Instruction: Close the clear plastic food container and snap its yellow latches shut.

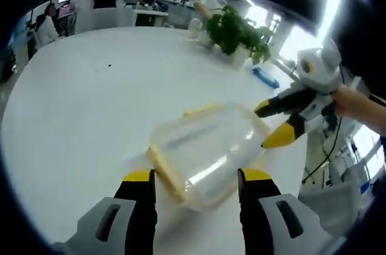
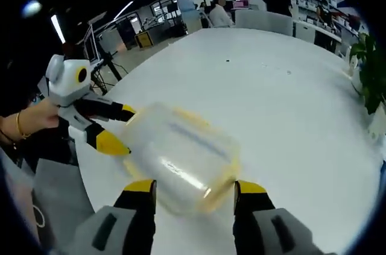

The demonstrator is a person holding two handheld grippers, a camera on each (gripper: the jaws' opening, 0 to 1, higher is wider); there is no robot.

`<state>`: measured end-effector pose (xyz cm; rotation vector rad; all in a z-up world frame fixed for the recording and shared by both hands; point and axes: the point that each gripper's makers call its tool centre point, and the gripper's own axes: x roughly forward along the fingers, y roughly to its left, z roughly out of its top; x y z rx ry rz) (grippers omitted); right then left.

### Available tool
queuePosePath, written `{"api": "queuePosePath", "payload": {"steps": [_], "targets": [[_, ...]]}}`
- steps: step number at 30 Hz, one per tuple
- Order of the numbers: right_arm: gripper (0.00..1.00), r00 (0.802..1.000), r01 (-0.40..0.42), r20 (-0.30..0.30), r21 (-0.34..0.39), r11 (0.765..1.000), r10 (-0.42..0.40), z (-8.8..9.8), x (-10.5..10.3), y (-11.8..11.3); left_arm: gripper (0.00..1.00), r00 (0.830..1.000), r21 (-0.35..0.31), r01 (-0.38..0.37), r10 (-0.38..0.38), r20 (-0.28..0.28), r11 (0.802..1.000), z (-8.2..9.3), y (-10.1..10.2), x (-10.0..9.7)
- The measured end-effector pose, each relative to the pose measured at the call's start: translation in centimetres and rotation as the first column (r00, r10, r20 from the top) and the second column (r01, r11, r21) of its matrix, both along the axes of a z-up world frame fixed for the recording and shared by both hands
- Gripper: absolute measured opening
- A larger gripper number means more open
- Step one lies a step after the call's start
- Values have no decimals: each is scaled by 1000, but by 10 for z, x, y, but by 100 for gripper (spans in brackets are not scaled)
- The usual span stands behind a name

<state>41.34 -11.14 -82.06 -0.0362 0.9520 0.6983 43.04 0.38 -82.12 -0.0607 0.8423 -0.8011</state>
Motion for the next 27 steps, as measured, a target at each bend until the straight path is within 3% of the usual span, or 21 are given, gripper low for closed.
{"api": "queuePosePath", "payload": {"steps": [3,11,18,24,25,27], "targets": [[51,999,24,-27,13,1000,-23,-2,0,1,56,1000,-2,-7,7,-2,1000,-1,-1,0],[52,999,25,-26,8,1000,-25,-2,1,1,57,999,-30,-36,35,-37,999,-3,-6,-1],[49,999,44,-13,26,999,-43,-1,2,3,59,999,-19,-50,50,-14,999,-3,-6,0],[45,997,70,-43,59,996,-67,-2,4,4,58,996,-23,-83,82,-24,996,-3,-8,0],[44,998,38,-50,104,994,-33,0,3,12,59,996,-21,-83,83,-9,996,-2,-11,1],[44,996,89,-32,86,992,-87,7,8,13,58,996,-17,-86,86,-18,996,-2,-9,0]]}}
